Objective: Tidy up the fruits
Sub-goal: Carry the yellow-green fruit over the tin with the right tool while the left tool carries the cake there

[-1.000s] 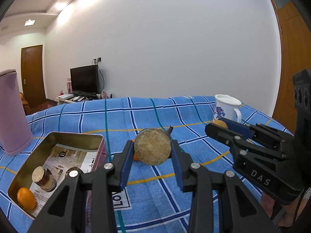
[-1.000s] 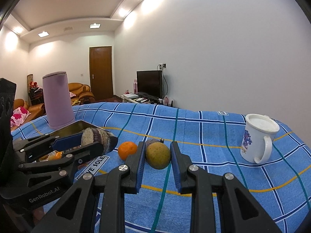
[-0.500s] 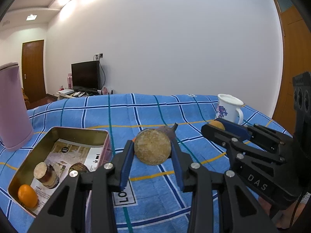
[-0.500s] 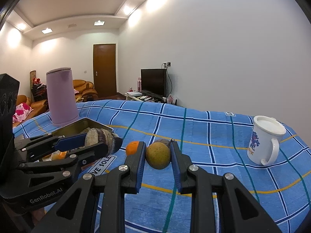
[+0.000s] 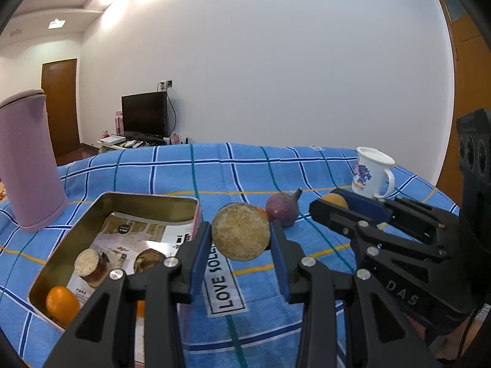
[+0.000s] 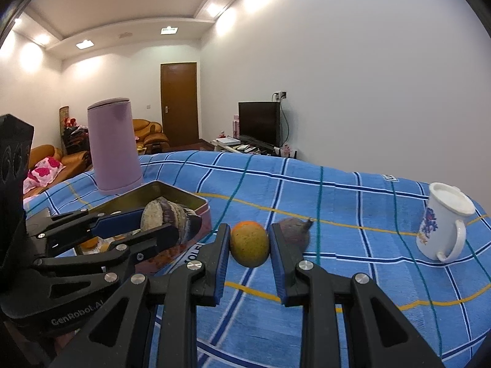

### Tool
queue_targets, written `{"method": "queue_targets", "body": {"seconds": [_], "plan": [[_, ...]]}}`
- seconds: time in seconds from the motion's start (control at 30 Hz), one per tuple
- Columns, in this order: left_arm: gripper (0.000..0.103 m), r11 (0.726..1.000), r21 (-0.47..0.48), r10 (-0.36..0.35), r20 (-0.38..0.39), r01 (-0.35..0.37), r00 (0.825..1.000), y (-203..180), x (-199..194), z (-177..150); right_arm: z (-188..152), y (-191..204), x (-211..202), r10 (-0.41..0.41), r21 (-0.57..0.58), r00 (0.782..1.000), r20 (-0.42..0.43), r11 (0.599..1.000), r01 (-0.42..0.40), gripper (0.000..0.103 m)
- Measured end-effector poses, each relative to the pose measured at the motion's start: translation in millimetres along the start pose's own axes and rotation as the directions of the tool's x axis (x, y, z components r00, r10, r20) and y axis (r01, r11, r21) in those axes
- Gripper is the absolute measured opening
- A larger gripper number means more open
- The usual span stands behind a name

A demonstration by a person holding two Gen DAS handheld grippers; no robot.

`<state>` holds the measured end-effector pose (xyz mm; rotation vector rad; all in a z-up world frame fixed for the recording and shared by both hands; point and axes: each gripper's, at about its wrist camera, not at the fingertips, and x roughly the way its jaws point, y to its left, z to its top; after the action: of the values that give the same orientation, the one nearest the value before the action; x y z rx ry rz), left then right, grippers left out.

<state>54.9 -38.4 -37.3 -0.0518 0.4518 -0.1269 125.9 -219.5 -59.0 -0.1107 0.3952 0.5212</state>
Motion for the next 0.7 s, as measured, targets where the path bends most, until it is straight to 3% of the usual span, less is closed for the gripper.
{"method": "queue_targets", "body": {"seconds": [0.7], "plan": [[0.039, 0.998, -0.026, 0.055, 0.038, -0.054, 0.998, 34.9, -22.0, -3.4, 9.8, 38.6, 19.7, 0.058, -0.052, 0.998, -0.013, 0.997, -0.059, 0.027]]}}
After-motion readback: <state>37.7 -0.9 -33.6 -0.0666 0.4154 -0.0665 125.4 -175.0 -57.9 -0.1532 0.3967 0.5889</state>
